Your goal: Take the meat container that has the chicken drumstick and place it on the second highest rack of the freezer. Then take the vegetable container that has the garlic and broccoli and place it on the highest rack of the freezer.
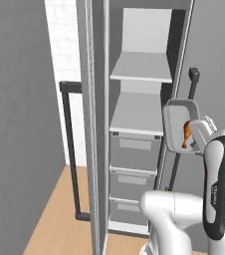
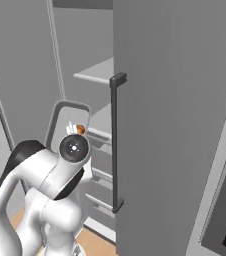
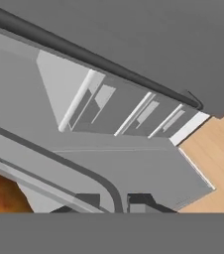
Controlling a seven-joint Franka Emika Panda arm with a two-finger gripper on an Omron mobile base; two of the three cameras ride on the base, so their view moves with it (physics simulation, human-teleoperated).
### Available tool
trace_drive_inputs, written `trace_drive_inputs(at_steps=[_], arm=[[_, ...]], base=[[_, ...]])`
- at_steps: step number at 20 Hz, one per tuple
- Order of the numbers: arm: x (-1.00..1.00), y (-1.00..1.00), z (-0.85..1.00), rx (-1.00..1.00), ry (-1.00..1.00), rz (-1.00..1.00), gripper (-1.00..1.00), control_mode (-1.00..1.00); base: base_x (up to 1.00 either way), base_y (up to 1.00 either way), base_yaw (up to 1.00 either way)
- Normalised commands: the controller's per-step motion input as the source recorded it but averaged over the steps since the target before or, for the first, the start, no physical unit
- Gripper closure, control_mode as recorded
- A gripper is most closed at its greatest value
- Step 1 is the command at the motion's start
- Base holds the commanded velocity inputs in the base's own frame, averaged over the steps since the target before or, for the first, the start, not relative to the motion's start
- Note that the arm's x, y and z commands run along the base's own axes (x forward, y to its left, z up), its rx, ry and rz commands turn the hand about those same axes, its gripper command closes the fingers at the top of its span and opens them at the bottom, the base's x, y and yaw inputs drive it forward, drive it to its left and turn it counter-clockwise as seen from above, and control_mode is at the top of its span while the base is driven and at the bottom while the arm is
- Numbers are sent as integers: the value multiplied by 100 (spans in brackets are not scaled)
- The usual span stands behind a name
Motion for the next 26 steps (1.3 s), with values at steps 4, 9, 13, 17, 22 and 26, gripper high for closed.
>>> trace_drive_inputs(at_steps=[4,9,13,17,22,26], arm=[[0,0,0,0,0,0,100,100],[0,0,0,0,0,0,100,100],[23,0,0,0,4,-2,100,-100],[100,22,-15,-4,22,-13,100,-100],[80,44,-37,-8,12,-12,100,-100],[84,8,-38,-1,6,-9,100,-100]], base=[[52,8,-21],[35,53,-9],[27,42,-1],[0,0,0],[0,0,0],[0,0,0]])
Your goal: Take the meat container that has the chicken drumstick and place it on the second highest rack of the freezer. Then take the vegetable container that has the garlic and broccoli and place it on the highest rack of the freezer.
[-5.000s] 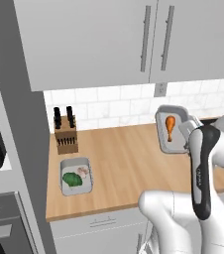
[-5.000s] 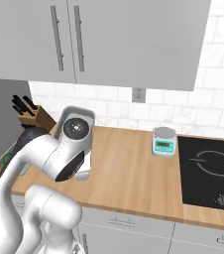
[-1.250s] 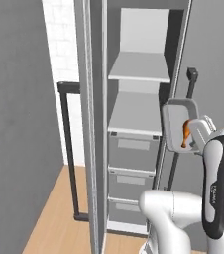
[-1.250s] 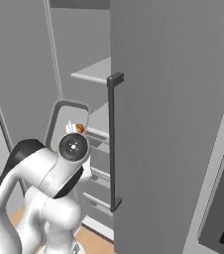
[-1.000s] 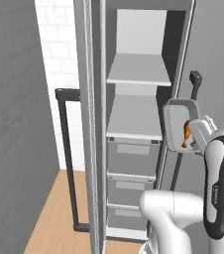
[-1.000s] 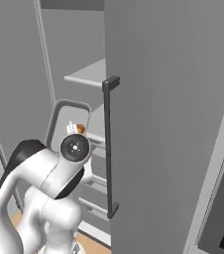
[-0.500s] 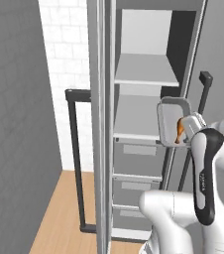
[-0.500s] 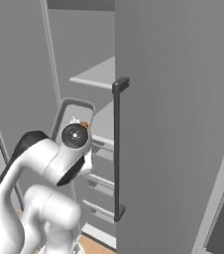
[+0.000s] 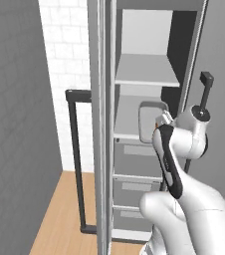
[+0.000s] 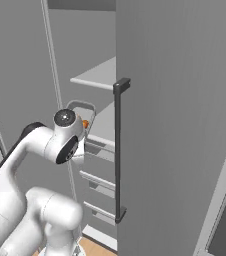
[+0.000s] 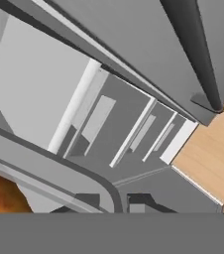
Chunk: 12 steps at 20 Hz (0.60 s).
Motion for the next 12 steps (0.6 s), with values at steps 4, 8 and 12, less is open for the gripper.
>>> trace_drive_inputs(at_steps=[4,8,12], arm=[[60,-9,-12,0,0,-3,100,-100],[56,-14,-4,0,3,-5,100,-100],[56,-11,-7,0,6,-5,100,-100]], base=[[0,0,0],[0,0,0],[0,0,0]])
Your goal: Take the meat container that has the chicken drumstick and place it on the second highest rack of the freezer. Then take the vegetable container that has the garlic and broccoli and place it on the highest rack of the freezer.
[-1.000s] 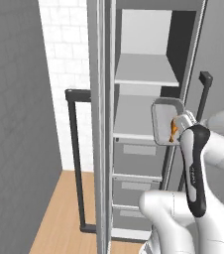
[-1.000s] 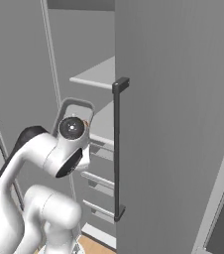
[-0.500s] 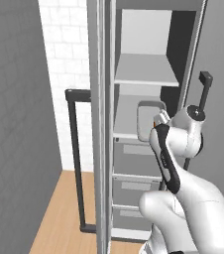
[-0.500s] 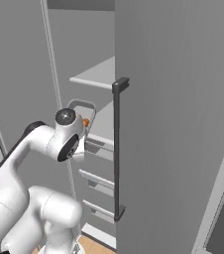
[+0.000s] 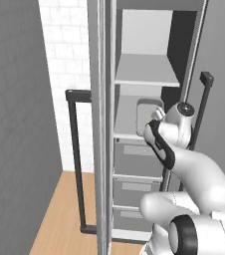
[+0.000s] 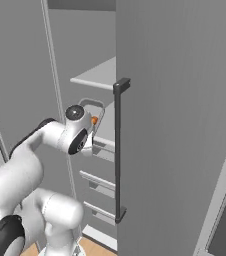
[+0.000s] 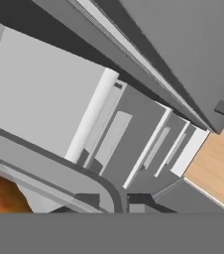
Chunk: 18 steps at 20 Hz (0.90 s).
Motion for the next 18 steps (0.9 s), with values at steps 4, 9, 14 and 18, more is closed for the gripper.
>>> trace_drive_inputs(at_steps=[4,9,14,18], arm=[[53,-12,-21,-1,4,-4,100,-100],[41,-10,-36,-2,0,-3,100,-100],[35,-5,-31,-1,0,-3,100,-100],[34,-6,-13,0,0,-4,100,-100]], base=[[0,0,0],[0,0,0],[0,0,0],[0,0,0]])
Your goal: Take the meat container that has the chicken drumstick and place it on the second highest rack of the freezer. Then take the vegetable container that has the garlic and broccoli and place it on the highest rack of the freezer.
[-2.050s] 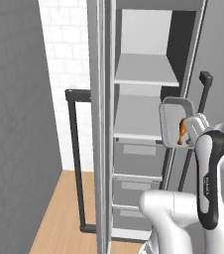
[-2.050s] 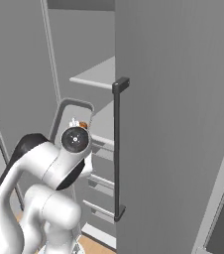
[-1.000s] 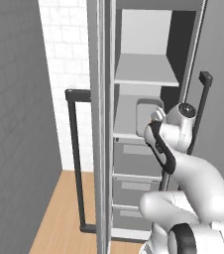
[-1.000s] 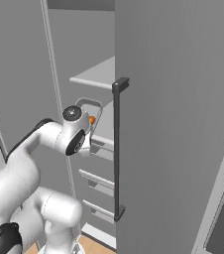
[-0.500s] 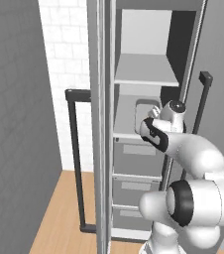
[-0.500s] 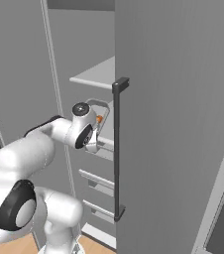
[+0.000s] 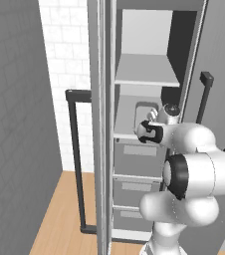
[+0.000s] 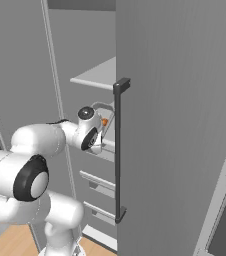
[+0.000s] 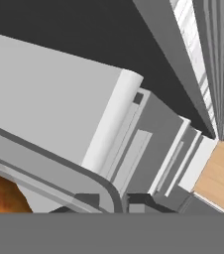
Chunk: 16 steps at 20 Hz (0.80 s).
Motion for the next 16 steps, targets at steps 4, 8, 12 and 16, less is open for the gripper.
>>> trace_drive_inputs(at_steps=[4,8,12,16], arm=[[41,-2,-9,0,0,-4,100,-100],[44,-3,-12,0,1,-5,100,-100],[46,-3,-20,0,3,-6,100,-100],[45,-11,-22,0,2,-4,100,-100]], base=[[0,0,0],[0,0,0],[0,0,0],[0,0,0]])
